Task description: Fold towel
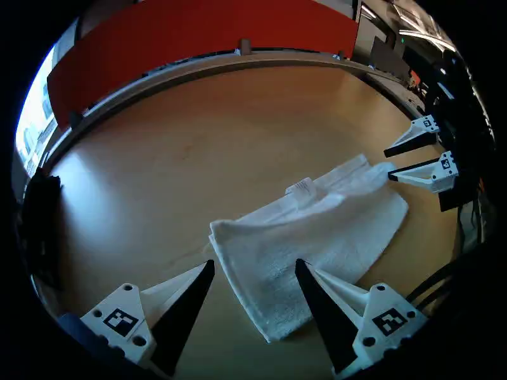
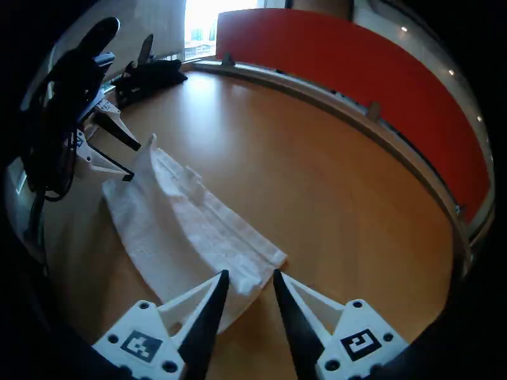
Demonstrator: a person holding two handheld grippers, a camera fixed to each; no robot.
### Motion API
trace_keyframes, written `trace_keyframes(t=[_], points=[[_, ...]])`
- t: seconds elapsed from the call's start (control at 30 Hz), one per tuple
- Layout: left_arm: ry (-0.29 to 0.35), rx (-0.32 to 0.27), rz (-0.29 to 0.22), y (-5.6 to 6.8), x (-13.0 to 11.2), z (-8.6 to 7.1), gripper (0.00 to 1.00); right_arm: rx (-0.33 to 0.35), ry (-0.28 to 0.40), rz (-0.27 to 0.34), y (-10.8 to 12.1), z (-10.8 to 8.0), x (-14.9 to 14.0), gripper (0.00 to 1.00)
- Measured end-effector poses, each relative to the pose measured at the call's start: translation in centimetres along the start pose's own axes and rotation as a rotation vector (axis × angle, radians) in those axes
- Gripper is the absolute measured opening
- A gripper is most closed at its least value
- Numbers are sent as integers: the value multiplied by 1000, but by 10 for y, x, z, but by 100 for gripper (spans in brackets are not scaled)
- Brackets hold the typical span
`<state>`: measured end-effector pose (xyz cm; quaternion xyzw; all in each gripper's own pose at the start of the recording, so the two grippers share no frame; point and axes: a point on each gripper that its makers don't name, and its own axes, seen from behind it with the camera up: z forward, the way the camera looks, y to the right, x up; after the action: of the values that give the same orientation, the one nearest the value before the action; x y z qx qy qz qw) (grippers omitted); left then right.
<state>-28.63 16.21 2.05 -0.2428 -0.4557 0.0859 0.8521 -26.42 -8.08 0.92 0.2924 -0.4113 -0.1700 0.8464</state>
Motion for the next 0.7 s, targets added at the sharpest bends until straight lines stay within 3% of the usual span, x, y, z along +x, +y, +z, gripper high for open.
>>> trace_keyframes(t=[0.1, 0.17, 0.2, 0.7], points=[[7, 4, -5, -3, 3, -3, 94, -17, 15, -5, 5, -2, 5, 75], [12, 0, -13, -3, 4, -5, 94, -30, 23, -8, 8, -3, 8, 90], [14, -1, -16, -3, 4, -6, 94, -34, 27, -8, 9, -4, 9, 92], [34, -2, -79, 0, -10, -32, 94, -32, 37, 20, -5, -27, -7, 94]])
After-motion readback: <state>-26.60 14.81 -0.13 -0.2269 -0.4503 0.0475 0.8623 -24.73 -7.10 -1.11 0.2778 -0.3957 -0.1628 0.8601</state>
